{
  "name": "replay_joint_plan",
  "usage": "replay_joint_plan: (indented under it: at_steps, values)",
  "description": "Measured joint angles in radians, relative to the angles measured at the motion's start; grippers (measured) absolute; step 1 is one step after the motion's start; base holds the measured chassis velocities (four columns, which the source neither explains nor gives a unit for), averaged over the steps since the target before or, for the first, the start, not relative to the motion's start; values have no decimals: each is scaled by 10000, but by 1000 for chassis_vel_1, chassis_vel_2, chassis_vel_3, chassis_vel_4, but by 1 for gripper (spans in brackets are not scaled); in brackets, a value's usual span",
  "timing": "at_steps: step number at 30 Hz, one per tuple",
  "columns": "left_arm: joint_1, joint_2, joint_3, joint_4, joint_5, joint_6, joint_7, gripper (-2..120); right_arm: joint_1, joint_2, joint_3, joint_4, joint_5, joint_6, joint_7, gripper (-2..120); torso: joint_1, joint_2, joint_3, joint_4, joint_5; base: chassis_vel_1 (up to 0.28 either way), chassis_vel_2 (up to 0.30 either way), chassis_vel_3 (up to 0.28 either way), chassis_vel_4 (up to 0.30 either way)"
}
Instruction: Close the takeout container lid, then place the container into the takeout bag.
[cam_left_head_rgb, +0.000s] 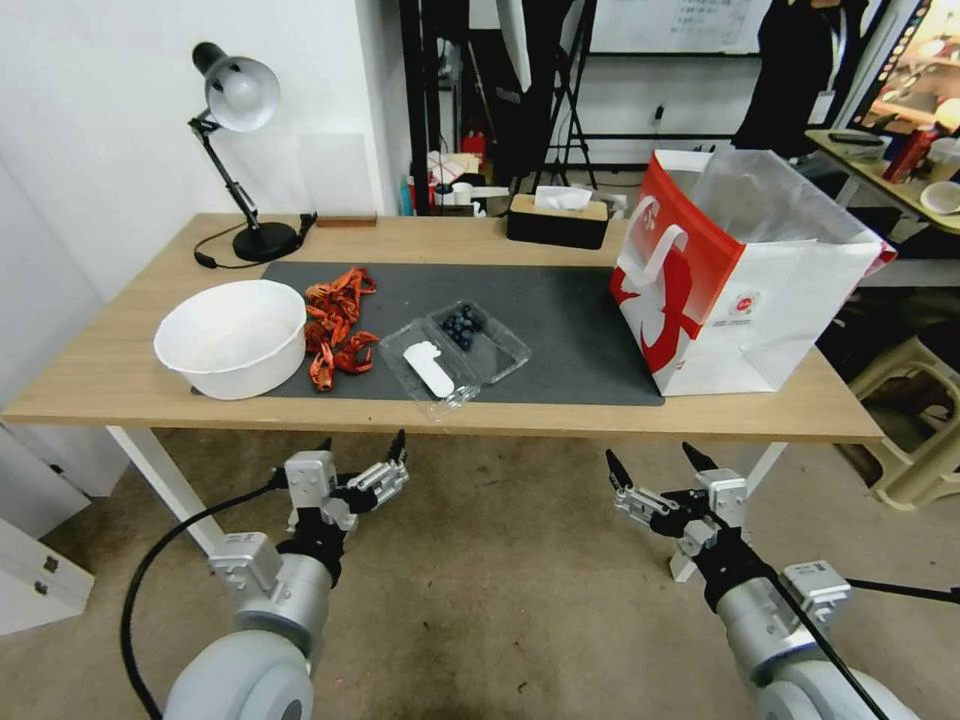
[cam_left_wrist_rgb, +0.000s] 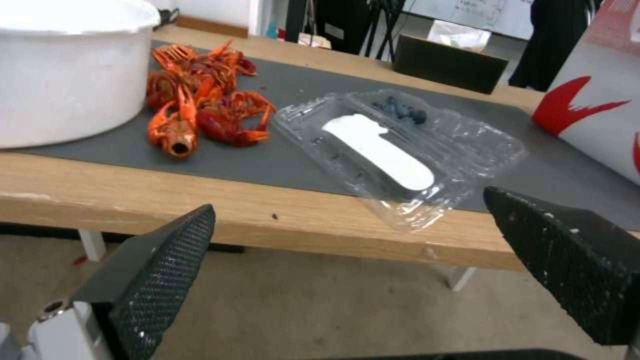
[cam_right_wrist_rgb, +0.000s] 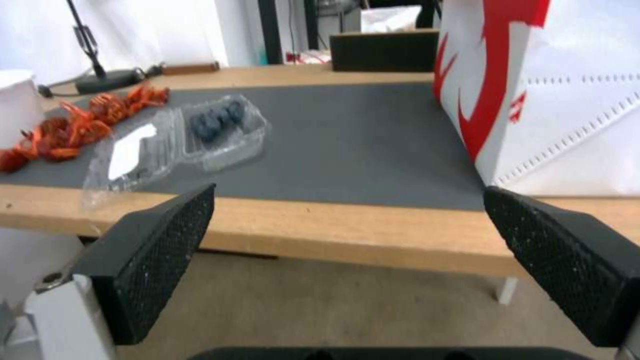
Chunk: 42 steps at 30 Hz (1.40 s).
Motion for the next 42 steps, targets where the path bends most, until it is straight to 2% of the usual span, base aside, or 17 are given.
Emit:
replay_joint_plan:
  at_steps: [6, 10, 16, 18, 21, 25, 30, 32, 34, 35, 38, 41, 42]
  values:
    - [48, 1, -58, 215, 164, -361, 92, 100, 512, -328, -50, -282, 491, -23, -5, 100, 1, 0, 0, -2, -1, 0, 0, 0, 0]
    - [94, -20, -105, 238, 208, -396, 152, 100, 1209, -894, -235, -774, 1319, -108, -2, 100, 1, -1, 0, -1, 1, 0, 0, 0, 0]
    - [208, -105, -158, 215, 278, -404, 173, 100, 2581, -2323, -731, -1833, 2636, -289, 220, 100, 0, -1, -1, 0, 0, 0, 0, 0, 0]
    - [217, -109, -163, 215, 283, -404, 173, 100, 2779, -2491, -831, -1975, 2828, -335, 277, 100, 1, -1, -1, -1, -1, 0, 0, 0, 0]
    - [226, -156, -208, 215, 296, -409, 168, 100, 4112, -3299, -1617, -2747, 3751, -734, 778, 100, 1, -1, -1, -1, 0, 0, 0, 0, 0]
    - [243, -188, -223, 222, 305, -416, 169, 100, 4987, -3546, -2140, -3151, 4113, -1053, 1206, 100, 2, -1, 0, -2, 0, 0, 0, 0, 0]
    - [314, -257, -270, 273, 315, -508, 201, 100, 6959, -3799, -3547, -3952, 4613, -2266, 2449, 100, 2, -2, 0, 2, -1, 0, 0, 0, 0]
    - [331, -269, -281, 274, 316, -516, 202, 100, 7251, -3821, -3783, -4065, 4648, -2503, 2680, 100, 2, -2, 0, 0, -2, 0, 0, 0, 0]
    - [372, -289, -301, 274, 323, -541, 213, 100, 8225, -3875, -4428, -4358, 4858, -3468, 3385, 100, 2, -2, 1, 0, -2, 0, 0, 0, 0]
    - [372, -289, -301, 274, 323, -541, 213, 100, 8225, -3875, -4428, -4358, 4858, -3468, 3385, 100, 2, -2, 1, 0, -2, 0, 0, 0, 0]
    - [390, -286, -334, 329, 326, -585, 217, 100, 9579, -3969, -5215, -4692, 5292, -4767, 4328, 100, 2, -1, 0, 1, -3, 0, 0, 0, 0]
    - [393, -294, -346, 371, 326, -641, 217, 100, 10241, -4096, -5748, -4954, 5449, -4997, 4713, 100, 2, -2, 0, 1, -3, 0, 0, 0, 0]
    - [395, -306, -349, 411, 324, -684, 218, 100, 10724, -4212, -6202, -5266, 5529, -5055, 4853, 100, 2, -1, -1, 0, -4, 0, 0, 0, 0]
